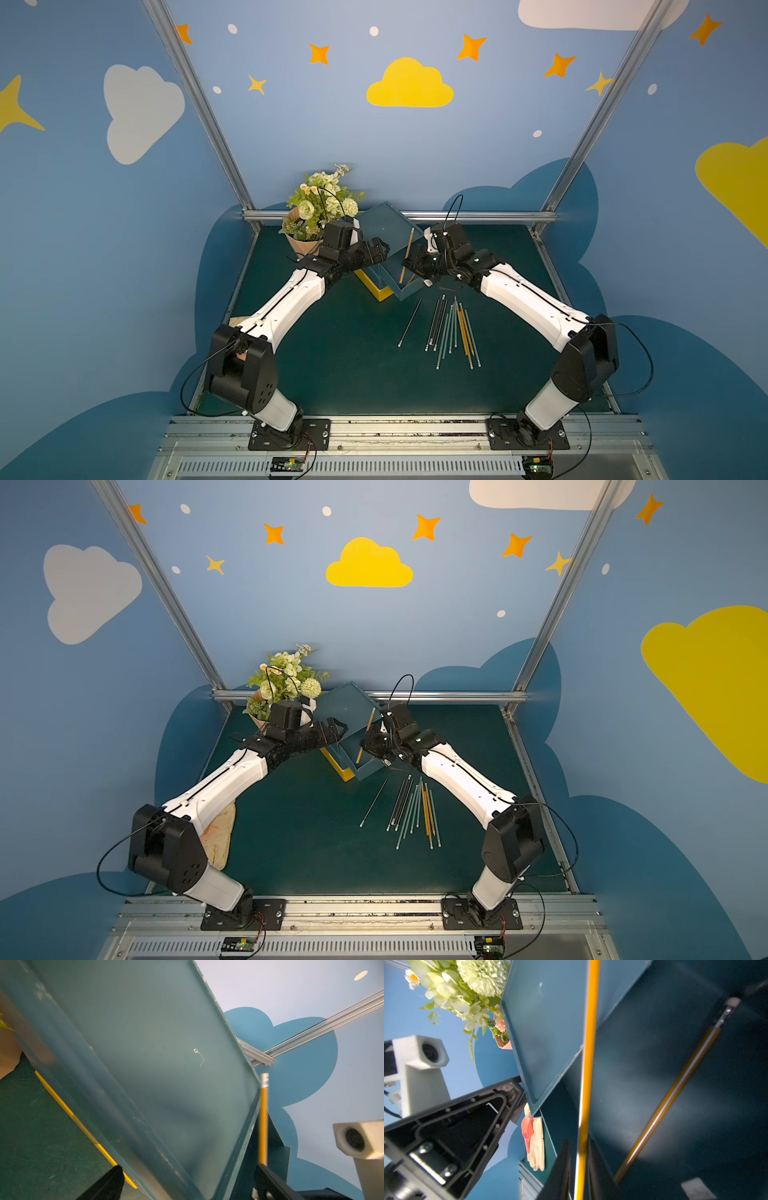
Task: Please place the pencils in the drawer according to their color
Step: Place the pencil in the drawer.
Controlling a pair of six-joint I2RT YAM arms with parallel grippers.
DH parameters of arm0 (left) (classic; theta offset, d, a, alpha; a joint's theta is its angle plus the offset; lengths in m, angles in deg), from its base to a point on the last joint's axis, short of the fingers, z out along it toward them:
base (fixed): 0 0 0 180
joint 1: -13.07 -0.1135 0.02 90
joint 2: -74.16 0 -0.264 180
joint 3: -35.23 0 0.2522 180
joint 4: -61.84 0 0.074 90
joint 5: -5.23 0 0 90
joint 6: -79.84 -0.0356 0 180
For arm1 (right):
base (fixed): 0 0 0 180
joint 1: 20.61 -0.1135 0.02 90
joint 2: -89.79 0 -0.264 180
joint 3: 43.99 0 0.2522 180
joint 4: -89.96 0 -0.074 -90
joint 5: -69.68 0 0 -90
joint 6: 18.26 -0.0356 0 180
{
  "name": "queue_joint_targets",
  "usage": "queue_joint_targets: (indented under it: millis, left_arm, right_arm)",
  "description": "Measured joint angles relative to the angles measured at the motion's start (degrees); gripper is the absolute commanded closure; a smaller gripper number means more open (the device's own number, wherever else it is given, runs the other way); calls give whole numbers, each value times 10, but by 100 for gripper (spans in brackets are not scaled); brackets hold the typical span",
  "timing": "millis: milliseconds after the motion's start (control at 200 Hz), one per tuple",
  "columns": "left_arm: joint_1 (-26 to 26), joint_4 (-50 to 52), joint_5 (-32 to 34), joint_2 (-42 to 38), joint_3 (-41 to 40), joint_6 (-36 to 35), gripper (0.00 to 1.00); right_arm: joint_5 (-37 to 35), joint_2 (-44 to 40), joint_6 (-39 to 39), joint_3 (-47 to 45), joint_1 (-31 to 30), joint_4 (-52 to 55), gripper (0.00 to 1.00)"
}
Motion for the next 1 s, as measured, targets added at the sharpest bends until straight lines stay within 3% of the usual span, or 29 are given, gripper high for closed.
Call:
queue_joint_targets:
  millis: [365,596,836,996]
  left_arm:
    - [0,0,0,0,0,0,0]
    - [0,0,0,0,0,0,0]
    - [0,0,0,0,0,-1,0]
    - [0,0,0,0,0,-1,0]
  right_arm:
    - [0,-10,5,0,1,4,64]
    - [-3,-90,36,-19,19,18,61]
    - [-30,-245,97,-163,76,64,57]
    - [-45,-290,139,-273,96,119,57]
